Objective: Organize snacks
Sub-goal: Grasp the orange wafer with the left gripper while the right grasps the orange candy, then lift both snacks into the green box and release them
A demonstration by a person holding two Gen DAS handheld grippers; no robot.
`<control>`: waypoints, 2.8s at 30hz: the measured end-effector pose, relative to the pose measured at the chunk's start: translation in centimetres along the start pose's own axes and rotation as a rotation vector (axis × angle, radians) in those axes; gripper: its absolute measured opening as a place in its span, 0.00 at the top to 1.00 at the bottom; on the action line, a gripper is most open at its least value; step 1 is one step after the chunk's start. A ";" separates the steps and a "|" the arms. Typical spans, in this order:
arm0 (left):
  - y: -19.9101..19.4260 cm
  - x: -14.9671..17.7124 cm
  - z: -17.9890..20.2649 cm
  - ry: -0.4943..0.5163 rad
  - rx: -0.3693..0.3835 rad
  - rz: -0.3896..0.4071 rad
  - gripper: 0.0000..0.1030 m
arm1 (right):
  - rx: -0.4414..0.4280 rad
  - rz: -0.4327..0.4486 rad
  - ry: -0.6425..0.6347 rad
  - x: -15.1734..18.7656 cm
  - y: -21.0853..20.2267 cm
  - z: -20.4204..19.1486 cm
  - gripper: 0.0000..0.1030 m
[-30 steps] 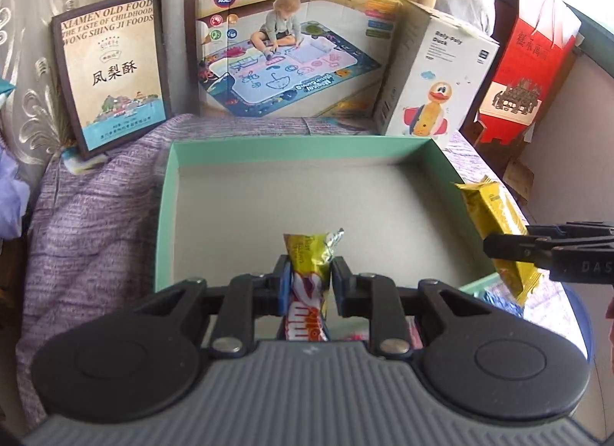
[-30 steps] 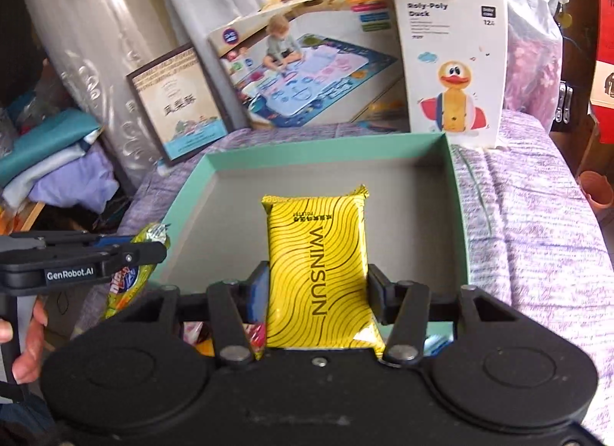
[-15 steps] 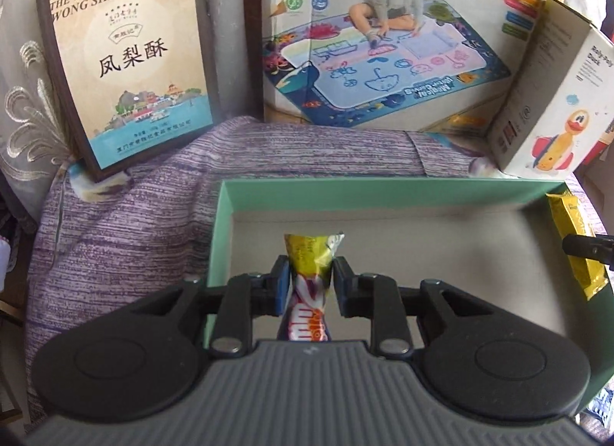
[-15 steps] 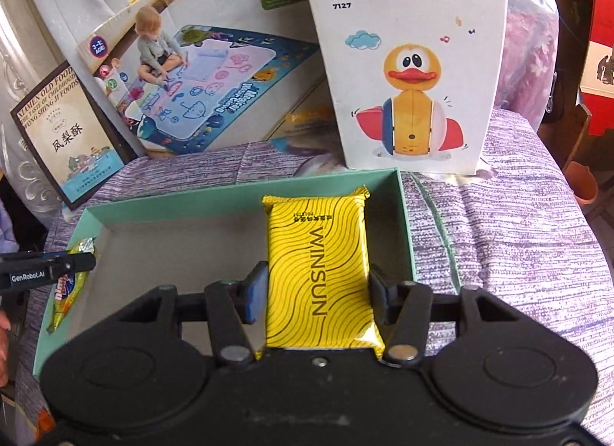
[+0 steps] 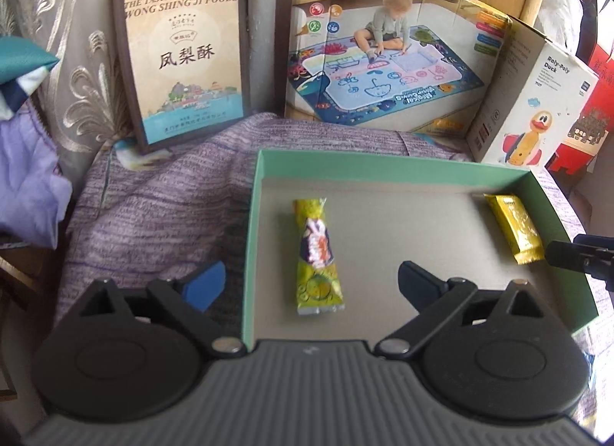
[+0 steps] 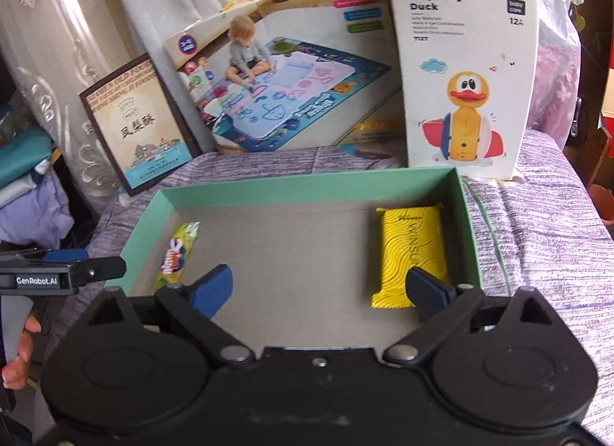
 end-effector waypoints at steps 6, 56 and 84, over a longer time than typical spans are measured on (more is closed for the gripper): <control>-4.0 5.2 -4.1 -0.036 -0.042 -0.030 0.03 | -0.086 -0.024 -0.030 3.7 -2.2 -4.7 0.00; -3.8 16.2 -5.3 -0.198 -0.113 -0.239 0.46 | -0.193 -0.216 -0.055 15.6 -4.6 -10.6 0.62; -9.8 6.2 -1.4 0.036 0.071 0.023 0.57 | -0.141 -0.065 -0.047 6.2 -5.6 -9.3 0.62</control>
Point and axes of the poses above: each gripper's, at about its wrist camera, not at the fingertips, and y roughly the way its jaws point, z to its right, x to its underside, the point moved 7 cm from there along y, roughly the way its jaws point, and after that the axes turned 1 degree about z, right-handed, at the moved point
